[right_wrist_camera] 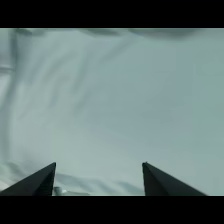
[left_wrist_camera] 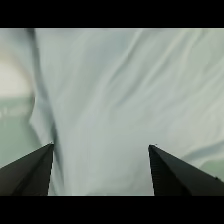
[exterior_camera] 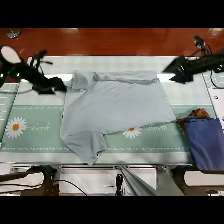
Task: Fold the shirts.
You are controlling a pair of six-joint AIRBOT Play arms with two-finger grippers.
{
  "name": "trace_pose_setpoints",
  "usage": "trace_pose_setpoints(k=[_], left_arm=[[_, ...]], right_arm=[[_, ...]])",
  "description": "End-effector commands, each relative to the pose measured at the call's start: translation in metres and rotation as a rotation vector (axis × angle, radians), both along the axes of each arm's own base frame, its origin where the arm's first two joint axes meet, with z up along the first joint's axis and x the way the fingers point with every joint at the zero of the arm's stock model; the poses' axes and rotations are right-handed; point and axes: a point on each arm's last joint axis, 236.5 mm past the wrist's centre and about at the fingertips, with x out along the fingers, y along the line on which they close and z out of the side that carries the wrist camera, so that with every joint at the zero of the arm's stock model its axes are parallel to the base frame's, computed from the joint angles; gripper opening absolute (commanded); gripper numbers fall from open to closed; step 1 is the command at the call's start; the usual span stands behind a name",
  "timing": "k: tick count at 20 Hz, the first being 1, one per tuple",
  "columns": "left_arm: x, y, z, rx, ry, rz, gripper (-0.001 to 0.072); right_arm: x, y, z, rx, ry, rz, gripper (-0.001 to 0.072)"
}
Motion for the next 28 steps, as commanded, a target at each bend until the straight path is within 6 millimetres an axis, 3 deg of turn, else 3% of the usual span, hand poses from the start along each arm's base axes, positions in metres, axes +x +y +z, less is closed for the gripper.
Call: trace_pose_setpoints(k=[1, 3, 5, 9, 14, 16, 20, 28], left_arm=[[-0.078, 0.027, -0.020, 0.007, 0.122, 0.029, 0.0702], [-0.115, 0.047, -0.033, -0.010, 0.168, 0.151, 0.0702], [-0.137, 0.058, -0.045, -0.055, 0.184, 0.325, 0.0702], [-0.151, 0.046, -0.061, -0.201, 0.171, 0.515, 0.0702], [-0.166, 0.032, -0.075, -0.235, 0.187, 0.455, 0.0701], [-0.164, 0.014, -0.077, -0.319, 0.171, 0.463, 0.0701], [-0.161, -0.008, -0.087, -0.407, 0.141, 0.506, 0.0701], [-0.166, -0.027, -0.108, -0.387, 0.111, 0.472, 0.0698]], right_arm=[[-0.057, -0.026, -0.027, -0.162, 0.025, -0.042, 0.0626], [-0.086, -0.009, -0.041, -0.134, -0.008, -0.041, 0.0626], [-0.108, 0.004, -0.053, -0.092, -0.019, -0.076, 0.0626], [-0.135, 0.016, -0.065, -0.063, -0.008, -0.076, 0.0626], [-0.126, 0.032, -0.049, 0.028, -0.059, -0.084, 0.0626], [-0.122, 0.036, -0.044, 0.054, -0.078, -0.085, 0.0626], [-0.120, 0.036, -0.044, 0.056, -0.084, -0.090, 0.0626], [-0.120, 0.036, -0.043, 0.060, -0.082, -0.094, 0.0626]])
